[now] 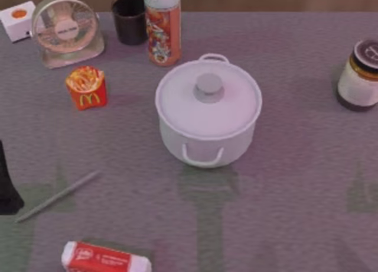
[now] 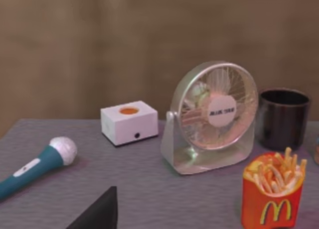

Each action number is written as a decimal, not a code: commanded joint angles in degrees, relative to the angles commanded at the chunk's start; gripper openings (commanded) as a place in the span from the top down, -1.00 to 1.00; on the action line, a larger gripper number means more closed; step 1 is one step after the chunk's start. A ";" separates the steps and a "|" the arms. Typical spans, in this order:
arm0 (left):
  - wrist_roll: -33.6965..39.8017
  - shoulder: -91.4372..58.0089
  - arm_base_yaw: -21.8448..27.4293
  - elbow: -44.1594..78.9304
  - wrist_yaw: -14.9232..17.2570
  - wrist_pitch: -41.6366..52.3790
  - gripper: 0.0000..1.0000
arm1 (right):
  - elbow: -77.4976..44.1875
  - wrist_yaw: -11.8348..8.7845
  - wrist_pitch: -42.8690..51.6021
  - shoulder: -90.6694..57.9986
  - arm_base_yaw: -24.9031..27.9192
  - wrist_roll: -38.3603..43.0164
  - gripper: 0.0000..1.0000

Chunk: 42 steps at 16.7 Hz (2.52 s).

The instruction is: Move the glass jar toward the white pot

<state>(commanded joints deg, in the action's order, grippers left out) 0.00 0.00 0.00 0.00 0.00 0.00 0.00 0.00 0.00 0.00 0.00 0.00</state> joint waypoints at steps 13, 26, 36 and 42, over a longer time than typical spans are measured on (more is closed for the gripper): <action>0.00 0.00 0.00 0.00 0.00 0.00 -1.00 | -31.00 -0.24 18.66 -32.16 -0.03 -5.82 -1.00; 0.00 0.00 0.00 0.00 0.00 0.00 -1.00 | -102.62 -1.61 62.37 -106.07 0.36 -18.84 -1.00; 0.00 0.00 0.00 0.00 0.00 0.00 -1.00 | -139.60 -2.08 82.28 -141.48 0.22 -24.97 -1.00; 0.00 0.00 0.00 0.00 0.00 0.00 -1.00 | -141.40 -2.10 83.13 -143.08 0.21 -25.25 -1.00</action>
<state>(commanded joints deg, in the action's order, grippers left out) 0.00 0.00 0.00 0.00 0.00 0.00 -141.40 -2.10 83.13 -143.08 0.21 -25.25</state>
